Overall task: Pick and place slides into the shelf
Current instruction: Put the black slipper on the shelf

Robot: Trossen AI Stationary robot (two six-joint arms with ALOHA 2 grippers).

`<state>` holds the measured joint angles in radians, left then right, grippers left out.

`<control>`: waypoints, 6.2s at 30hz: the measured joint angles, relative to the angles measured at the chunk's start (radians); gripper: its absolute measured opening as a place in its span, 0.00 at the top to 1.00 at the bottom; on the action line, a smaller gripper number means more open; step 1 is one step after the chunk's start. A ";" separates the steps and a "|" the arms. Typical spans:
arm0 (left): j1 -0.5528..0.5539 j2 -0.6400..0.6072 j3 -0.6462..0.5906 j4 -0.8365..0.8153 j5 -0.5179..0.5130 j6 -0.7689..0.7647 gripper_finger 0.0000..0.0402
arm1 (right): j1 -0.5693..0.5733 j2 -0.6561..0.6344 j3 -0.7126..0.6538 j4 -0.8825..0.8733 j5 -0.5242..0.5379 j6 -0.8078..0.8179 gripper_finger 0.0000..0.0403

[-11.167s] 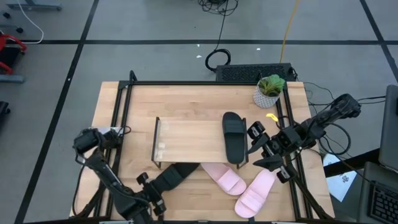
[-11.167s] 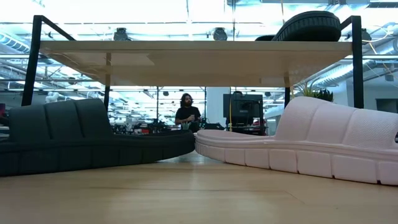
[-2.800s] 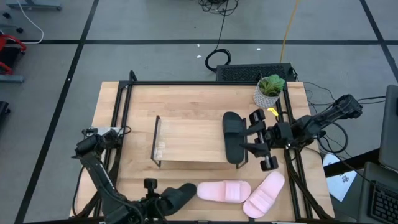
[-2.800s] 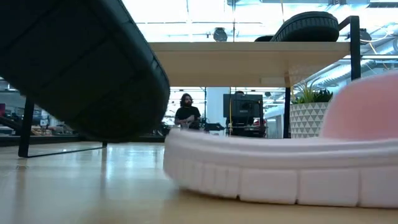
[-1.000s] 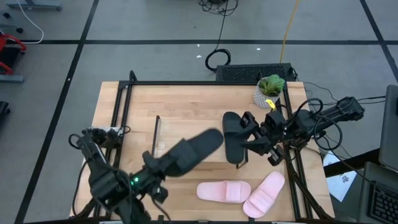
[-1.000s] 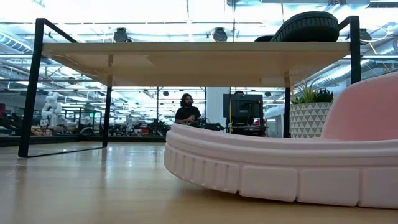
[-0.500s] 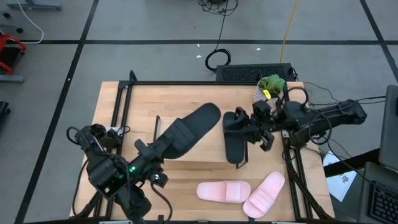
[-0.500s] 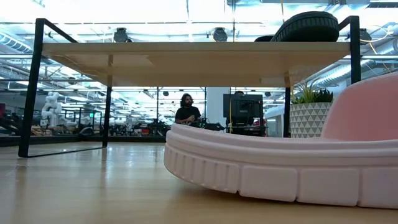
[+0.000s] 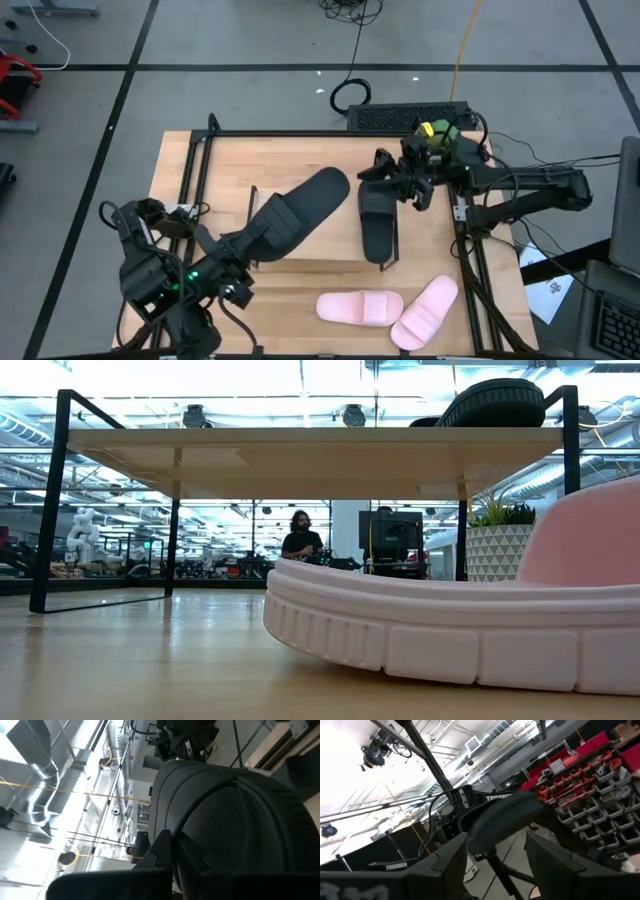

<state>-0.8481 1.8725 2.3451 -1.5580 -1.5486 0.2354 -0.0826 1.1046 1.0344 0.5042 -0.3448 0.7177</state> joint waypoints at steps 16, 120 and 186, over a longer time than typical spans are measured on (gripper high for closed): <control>-0.004 -0.002 0.000 0.174 0.103 0.134 1.00 | -0.279 0.000 0.000 -0.066 -0.222 -0.118 0.54; 0.302 0.081 -0.002 0.672 0.367 0.784 1.00 | -0.294 0.424 0.465 -0.271 -0.885 -0.263 0.54; 0.223 0.077 -0.002 0.695 -0.021 0.362 0.91 | -0.256 0.428 0.464 -0.393 0.146 -0.547 1.00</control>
<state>-0.6247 1.9498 2.3435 -0.8631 -1.5700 0.5978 -0.3387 1.5322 1.4986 0.1111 -0.1992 0.1706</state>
